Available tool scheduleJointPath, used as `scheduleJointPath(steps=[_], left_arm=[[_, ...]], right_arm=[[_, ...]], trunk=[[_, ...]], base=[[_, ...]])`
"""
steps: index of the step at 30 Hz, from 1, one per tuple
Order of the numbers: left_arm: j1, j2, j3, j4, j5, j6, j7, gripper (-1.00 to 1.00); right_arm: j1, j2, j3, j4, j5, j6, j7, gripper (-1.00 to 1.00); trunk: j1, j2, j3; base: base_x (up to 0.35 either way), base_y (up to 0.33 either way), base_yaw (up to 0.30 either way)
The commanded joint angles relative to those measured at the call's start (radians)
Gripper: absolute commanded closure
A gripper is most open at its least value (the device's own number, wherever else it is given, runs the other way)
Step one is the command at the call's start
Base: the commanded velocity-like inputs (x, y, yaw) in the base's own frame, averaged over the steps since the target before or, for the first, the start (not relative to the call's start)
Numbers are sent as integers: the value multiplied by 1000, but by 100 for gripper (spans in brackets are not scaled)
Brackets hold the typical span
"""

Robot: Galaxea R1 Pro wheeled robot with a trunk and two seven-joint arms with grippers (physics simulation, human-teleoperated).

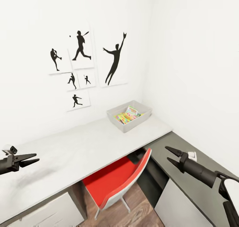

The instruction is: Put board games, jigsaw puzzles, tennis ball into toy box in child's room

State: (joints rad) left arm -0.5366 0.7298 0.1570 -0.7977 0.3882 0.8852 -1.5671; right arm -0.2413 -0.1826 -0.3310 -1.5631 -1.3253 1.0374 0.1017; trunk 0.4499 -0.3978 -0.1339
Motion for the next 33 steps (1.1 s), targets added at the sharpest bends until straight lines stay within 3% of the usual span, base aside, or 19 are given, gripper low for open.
scheduleJointPath(steps=[1, 17, 33], left_arm=[[-1, 0, -1, 0, 0, 11, -4, -100], [0, 0, -1, 0, 0, 11, -4, -100], [0, 0, 1, 0, 0, 11, -4, -100]], right_arm=[[-1, 0, -1, 0, 11, 5, 10, -100], [-1, 0, 7, 1, 11, -25, 10, -100], [-1, 0, 12, 3, 11, -37, 10, -100]], trunk=[[0, -2, -1], [0, -2, 4], [0, -2, 4]], base=[[-313, 77, 46], [-302, 77, -1], [-30, 3, -248]])
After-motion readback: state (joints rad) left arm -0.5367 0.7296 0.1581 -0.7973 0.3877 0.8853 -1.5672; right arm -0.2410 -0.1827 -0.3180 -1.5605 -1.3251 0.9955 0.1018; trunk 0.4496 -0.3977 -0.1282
